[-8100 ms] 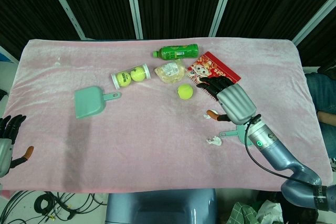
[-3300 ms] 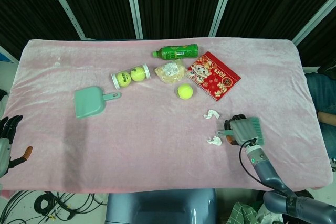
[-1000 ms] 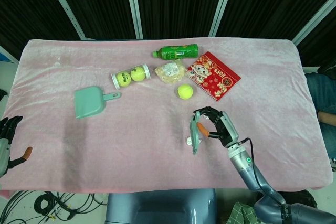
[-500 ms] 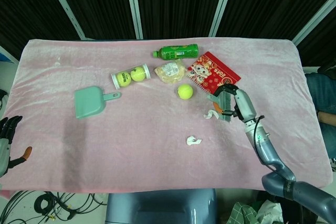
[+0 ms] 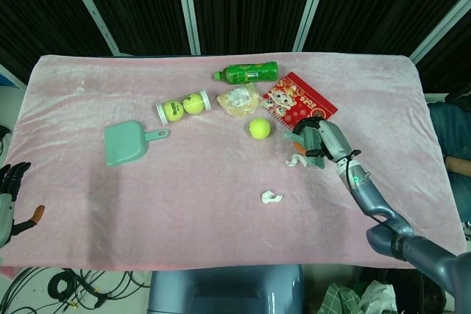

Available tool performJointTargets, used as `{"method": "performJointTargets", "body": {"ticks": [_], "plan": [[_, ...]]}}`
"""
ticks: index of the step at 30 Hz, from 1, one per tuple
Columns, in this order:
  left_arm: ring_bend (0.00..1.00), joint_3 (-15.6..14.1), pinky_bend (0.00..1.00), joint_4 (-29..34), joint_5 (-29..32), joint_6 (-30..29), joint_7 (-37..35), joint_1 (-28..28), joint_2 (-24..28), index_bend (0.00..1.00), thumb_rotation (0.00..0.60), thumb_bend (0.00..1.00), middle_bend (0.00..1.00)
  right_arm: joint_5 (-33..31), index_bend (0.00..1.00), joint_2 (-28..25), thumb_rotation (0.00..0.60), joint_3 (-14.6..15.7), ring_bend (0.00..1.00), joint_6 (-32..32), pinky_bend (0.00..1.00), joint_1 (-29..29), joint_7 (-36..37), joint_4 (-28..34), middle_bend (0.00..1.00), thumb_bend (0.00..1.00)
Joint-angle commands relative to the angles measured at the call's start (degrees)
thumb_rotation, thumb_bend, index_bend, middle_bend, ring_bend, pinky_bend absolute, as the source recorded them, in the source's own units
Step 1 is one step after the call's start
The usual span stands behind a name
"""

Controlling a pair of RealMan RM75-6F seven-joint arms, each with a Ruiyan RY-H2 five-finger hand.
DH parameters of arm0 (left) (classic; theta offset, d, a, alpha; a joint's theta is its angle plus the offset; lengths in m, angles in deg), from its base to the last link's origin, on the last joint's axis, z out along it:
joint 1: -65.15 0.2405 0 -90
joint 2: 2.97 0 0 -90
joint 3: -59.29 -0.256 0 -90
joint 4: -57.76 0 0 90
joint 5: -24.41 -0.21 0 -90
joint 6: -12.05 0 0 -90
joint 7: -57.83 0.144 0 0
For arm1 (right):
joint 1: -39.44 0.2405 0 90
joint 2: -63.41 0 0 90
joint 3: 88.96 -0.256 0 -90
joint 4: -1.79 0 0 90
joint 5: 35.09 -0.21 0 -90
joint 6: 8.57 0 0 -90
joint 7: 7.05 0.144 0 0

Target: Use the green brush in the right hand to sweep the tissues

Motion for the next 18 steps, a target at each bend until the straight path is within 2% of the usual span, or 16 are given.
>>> {"method": "performJointTargets", "body": {"ticks": [1,7,10,13,18], "plan": [[0.01,-0.02,0.00,0.05,0.04,0.05,0.01,0.01,0.03,0.10,0.600,0.31,0.08,1.47,0.77,-0.33,0.600,2.06,0.29,1.05,0.19,0.72,3.11,0.10,0.58,0.50],[0.01,-0.06,0.00,0.16,0.09,0.08,0.08,0.03,0.11,0.10,0.600,0.31,0.08,3.62,0.78,0.66,0.600,4.83,0.29,0.88,0.19,1.52,3.63,-1.21,0.58,0.50],[0.01,-0.05,0.00,0.22,0.13,0.07,0.04,0.06,0.19,0.10,0.600,0.31,0.08,4.42,0.78,2.20,0.600,6.05,0.29,0.61,0.19,2.08,0.04,-3.46,0.58,0.50],[0.01,-0.05,0.00,0.28,0.18,0.18,0.02,0.02,0.24,0.10,0.600,0.31,0.08,4.10,0.78,2.97,0.600,6.37,0.29,0.44,0.19,2.17,-2.19,-3.75,0.58,0.50],[0.01,-0.07,0.00,0.30,0.19,0.23,0.00,0.01,0.26,0.10,0.600,0.31,0.08,3.49,0.78,2.83,0.600,6.65,0.30,0.55,0.19,2.48,-1.69,-1.92,0.58,0.50]]}}
